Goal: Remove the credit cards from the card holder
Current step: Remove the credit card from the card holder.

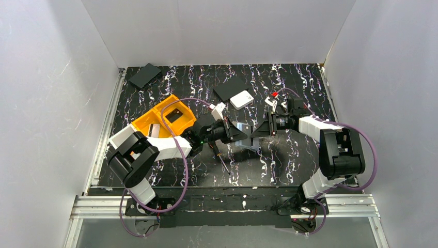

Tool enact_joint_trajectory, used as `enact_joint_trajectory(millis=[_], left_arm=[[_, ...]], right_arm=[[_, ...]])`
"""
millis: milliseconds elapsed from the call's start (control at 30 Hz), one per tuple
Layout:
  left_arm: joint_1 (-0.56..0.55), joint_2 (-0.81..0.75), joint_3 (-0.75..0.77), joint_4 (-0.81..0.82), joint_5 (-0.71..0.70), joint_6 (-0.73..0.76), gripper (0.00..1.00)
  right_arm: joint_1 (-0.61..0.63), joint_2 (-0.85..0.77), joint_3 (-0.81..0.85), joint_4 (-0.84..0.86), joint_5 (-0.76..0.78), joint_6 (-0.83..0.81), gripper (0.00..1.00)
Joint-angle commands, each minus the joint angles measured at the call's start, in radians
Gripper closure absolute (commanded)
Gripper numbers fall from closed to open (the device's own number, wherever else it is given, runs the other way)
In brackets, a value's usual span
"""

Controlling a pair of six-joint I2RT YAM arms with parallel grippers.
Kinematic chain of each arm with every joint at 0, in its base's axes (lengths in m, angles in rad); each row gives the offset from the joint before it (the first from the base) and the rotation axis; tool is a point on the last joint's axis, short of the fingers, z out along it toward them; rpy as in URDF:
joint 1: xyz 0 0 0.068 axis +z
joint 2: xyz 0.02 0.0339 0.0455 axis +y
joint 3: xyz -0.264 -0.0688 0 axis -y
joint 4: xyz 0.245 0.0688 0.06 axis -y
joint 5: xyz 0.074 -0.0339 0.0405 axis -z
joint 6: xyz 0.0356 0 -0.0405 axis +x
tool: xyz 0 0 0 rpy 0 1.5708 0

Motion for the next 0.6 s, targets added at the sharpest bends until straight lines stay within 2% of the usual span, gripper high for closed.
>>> enact_joint_trajectory(millis=[0,167,367,567], left_arm=[[-0.013,-0.014,0.054,0.118,0.034,-0.023,1.0],[-0.016,-0.006,0.051,0.128,0.037,-0.029,1.0],[-0.014,-0.013,0.038,0.14,0.031,-0.028,1.0],[0.002,-0.016,0.01,0.178,0.039,-0.054,1.0]], right_arm=[[-0.005,0.013,0.0,0.08,-0.08,0.066,0.53],[-0.009,0.006,0.003,0.084,-0.108,0.075,0.56],[-0.012,0.022,0.012,0.077,-0.117,0.081,0.79],[-0.021,0.026,0.015,0.076,-0.125,0.084,0.94]])
